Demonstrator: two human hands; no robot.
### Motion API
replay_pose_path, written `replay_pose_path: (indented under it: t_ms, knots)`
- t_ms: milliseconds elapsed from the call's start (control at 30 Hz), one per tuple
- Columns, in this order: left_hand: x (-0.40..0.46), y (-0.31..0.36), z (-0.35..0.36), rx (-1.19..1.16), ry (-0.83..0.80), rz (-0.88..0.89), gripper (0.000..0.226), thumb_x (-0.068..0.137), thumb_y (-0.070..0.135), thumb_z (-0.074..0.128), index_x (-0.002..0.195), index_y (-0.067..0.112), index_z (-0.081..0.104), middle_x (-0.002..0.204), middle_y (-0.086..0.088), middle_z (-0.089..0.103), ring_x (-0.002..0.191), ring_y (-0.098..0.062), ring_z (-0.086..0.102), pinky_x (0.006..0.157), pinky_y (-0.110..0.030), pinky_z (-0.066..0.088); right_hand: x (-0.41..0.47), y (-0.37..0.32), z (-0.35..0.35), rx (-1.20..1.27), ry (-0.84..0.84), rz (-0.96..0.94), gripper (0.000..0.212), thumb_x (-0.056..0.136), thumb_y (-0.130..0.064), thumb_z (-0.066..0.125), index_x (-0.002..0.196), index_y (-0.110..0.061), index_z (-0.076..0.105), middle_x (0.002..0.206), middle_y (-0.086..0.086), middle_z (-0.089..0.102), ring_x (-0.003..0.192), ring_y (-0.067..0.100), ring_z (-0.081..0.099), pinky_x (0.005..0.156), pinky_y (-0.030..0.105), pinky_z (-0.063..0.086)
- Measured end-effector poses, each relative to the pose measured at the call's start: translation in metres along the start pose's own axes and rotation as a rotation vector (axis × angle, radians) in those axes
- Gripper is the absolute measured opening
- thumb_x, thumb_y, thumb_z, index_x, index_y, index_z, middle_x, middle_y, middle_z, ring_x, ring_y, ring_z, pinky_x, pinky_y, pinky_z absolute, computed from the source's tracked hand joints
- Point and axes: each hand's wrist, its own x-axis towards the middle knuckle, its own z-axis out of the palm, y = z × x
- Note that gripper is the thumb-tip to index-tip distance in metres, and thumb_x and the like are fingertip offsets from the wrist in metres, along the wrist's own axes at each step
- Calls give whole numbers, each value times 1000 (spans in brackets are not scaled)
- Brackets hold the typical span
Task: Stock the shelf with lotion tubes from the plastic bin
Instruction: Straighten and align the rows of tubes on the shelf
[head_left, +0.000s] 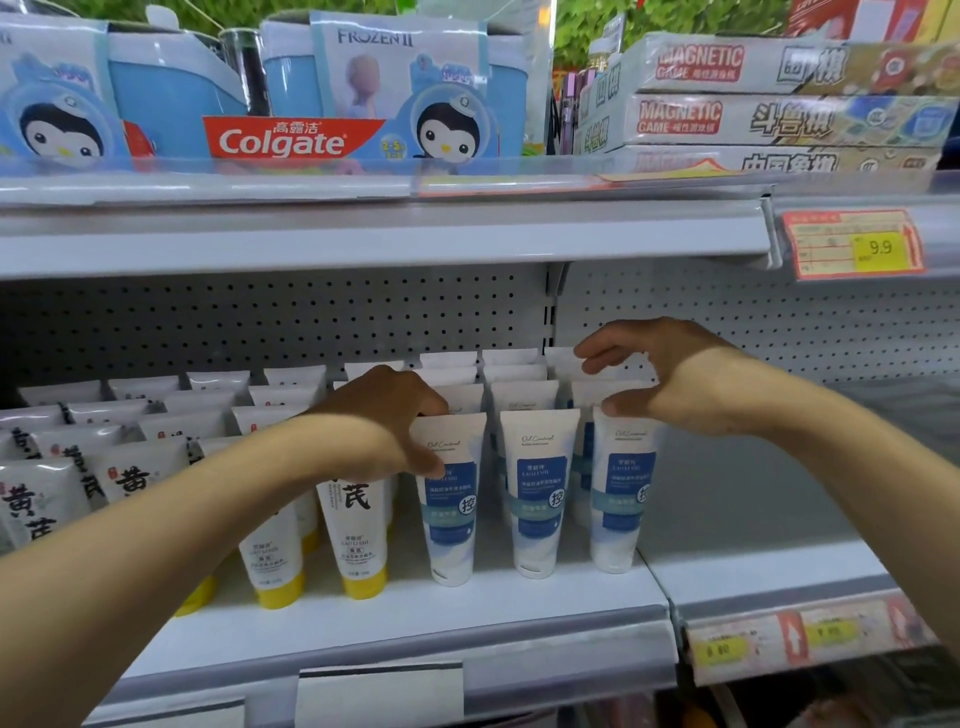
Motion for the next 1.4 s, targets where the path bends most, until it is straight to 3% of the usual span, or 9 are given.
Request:
replay_pose_path:
  t_ms: [133,267,433,567,667,833,1067,1233,1400]
  knots:
    - [-3,3,-3,0,-6,-24,25,75,39,72,96,31,63,96,14,64,81,-3,59,76,-27,53,-9,10,-5,29,26,4,44,83,-19,68,121,-33,53,116,-18,59,106,-1,50,80,10,36]
    - [-8,10,-12,-55,74,-17,29,82,39,65,109,33,58,102,18,60,92,-4,59,81,-20,47,-16,13,-8,19,28,-6,45,82,-22,69,121,-35,52,113,-19,56,103,-2,49,72,-1,32]
    - [-16,8,-20,-144,196,-44,26,88,32,60,113,31,57,106,13,63,95,-7,60,79,-19,44,-16,16,-10,-1,23,-13,39,86,-22,65,121,-35,53,115,-18,56,105,-1,48,86,15,33]
    - [-20,8,-19,-203,229,-63,26,91,15,56,113,27,58,105,11,65,95,-6,62,70,-14,43,-8,22,-11,-24,39,20,31,91,-17,57,121,-28,56,122,-10,58,110,6,52,90,20,38]
    - [-21,12,-18,-200,250,-79,27,93,14,50,113,30,57,105,13,64,92,-3,60,65,-11,41,-1,28,-11,-55,40,30,29,93,-15,54,120,-26,56,123,-6,58,112,11,54,96,23,40]
    - [-18,25,-19,-151,290,-90,22,95,22,49,113,30,57,110,10,62,90,-7,58,64,-12,39,11,39,-5,-22,35,-37,23,91,-14,57,112,-22,62,114,-4,63,105,12,58,90,20,41]
    - [-13,32,-22,-60,248,-150,24,96,24,46,118,27,57,119,2,63,101,-18,61,90,-32,50,41,14,8,112,38,-183,15,84,-15,67,97,-18,71,92,-10,65,87,5,60,68,1,35]
    - [-14,24,-23,-68,250,-181,24,96,21,46,117,26,57,118,3,64,103,-16,61,91,-29,49,54,0,16,18,-67,-215,13,80,-20,72,93,-17,73,81,-13,64,75,-1,59,65,4,37]
    - [-15,21,-25,-56,260,-175,25,97,18,43,117,24,58,117,5,64,98,-14,60,84,-22,45,58,0,22,-44,-100,-216,9,81,-17,70,89,-14,73,89,-4,71,80,8,63,70,13,44]
